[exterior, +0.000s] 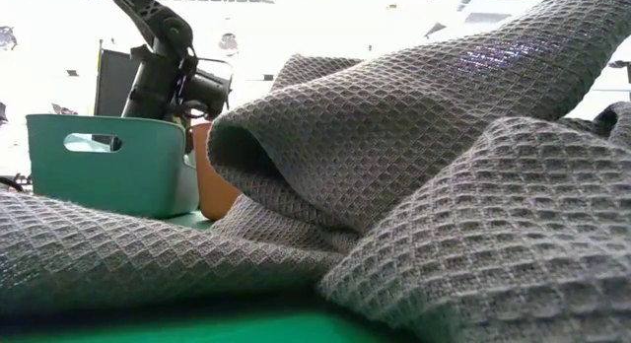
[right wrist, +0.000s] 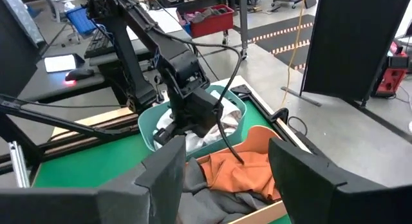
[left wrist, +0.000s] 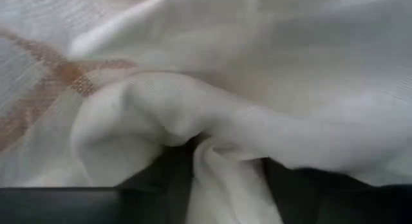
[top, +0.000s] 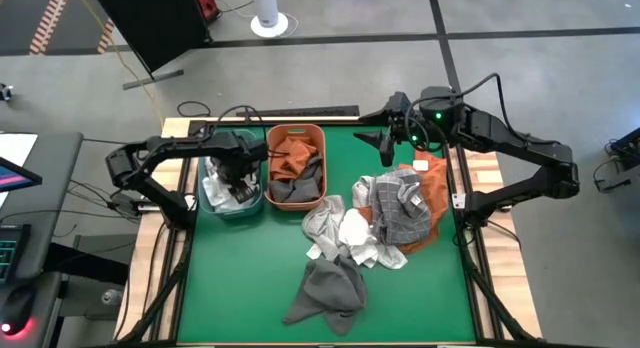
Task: Sort towels by color in basket
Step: Put the white towel into the blue bin, then put the gray/white towel into the orange bin
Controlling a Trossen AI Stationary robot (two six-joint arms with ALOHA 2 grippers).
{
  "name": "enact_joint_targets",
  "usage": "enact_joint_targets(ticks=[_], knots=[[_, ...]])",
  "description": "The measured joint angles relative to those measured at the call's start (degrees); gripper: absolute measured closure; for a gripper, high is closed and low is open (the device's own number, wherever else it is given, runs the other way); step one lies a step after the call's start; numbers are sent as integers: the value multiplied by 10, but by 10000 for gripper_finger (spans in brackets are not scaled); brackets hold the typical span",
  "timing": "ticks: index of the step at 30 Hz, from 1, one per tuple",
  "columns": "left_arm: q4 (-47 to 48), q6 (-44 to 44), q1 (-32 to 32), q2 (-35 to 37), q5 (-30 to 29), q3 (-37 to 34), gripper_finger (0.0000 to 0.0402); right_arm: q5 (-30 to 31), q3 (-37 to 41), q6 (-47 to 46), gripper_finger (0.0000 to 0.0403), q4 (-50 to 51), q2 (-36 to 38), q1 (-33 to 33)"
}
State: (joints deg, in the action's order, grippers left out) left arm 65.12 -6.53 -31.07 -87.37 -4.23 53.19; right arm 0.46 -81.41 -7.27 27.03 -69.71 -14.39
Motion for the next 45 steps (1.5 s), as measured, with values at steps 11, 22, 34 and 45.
enact_joint_targets(ticks=[11,22,34,45], knots=[[78,-12,0,4,0,143,125,0,15,22,157,134,0,-12],[96,-2,0,4,0,258,125,-34,199,-100,157,237,-1,-29],[-56,18,21,35,27,291,125,-34,351,-117,164,189,-1,-72],[-289,18,24,106,22,291,125,-65,367,-118,384,164,-57,-70]])
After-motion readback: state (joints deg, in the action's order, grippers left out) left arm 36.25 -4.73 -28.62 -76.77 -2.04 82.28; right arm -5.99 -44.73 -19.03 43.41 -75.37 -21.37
